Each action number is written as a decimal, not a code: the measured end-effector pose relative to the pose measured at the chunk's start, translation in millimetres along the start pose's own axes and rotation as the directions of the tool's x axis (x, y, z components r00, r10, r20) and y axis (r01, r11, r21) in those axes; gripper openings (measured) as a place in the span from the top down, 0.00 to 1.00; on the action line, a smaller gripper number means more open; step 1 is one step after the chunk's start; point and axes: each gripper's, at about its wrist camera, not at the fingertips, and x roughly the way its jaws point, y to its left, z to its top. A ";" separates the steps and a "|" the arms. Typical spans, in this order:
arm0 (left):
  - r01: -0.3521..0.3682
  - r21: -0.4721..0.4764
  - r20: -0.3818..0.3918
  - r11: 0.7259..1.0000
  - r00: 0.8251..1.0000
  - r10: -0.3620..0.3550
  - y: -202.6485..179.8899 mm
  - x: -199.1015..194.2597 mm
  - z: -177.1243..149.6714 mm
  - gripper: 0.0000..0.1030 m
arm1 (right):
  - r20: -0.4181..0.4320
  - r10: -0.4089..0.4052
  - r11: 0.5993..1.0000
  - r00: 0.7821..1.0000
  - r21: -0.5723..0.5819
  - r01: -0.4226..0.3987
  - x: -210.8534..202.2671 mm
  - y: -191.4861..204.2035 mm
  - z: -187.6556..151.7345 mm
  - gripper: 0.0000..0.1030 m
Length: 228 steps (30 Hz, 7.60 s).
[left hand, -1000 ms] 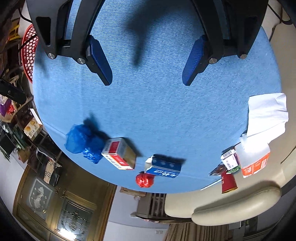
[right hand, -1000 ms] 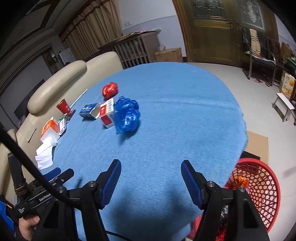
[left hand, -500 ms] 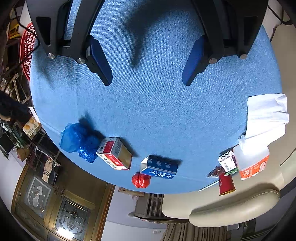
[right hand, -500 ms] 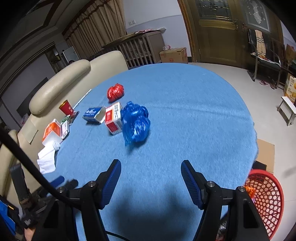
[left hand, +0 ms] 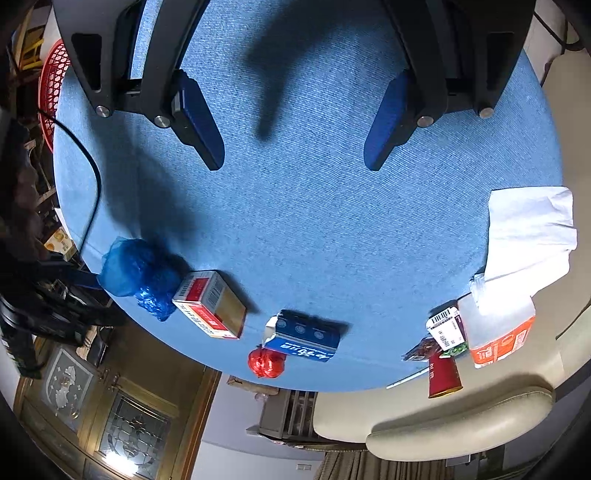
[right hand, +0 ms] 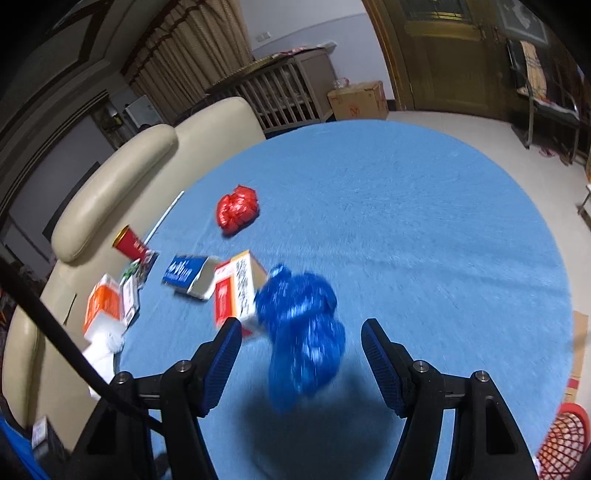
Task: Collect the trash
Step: 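Grasp the blue plastic bag with the right tool while the left tool grasps the medicine box, then hold the blue bag and medicine box and carry them toward the red basket, then open both tools over the red basket to drop the bag and box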
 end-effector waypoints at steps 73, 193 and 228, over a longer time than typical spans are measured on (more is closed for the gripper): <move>-0.072 0.054 0.044 0.996 0.997 0.070 -25.7 -35.6 -3.3 0.54 | 0.053 0.055 0.998 0.997 -0.043 -0.053 -67.0 10.2 -98.8 0.50; 0.310 0.577 -0.160 0.756 0.950 -0.268 -328.0 -32.9 -62.5 0.54 | 0.173 -0.262 0.914 0.950 0.360 0.186 -223.1 -240.6 -172.4 0.50; 0.350 0.615 -0.274 0.706 0.935 -0.225 -368.3 -6.8 -86.0 0.46 | 0.202 -0.248 0.881 0.948 0.454 0.134 -237.7 -269.0 -173.6 0.36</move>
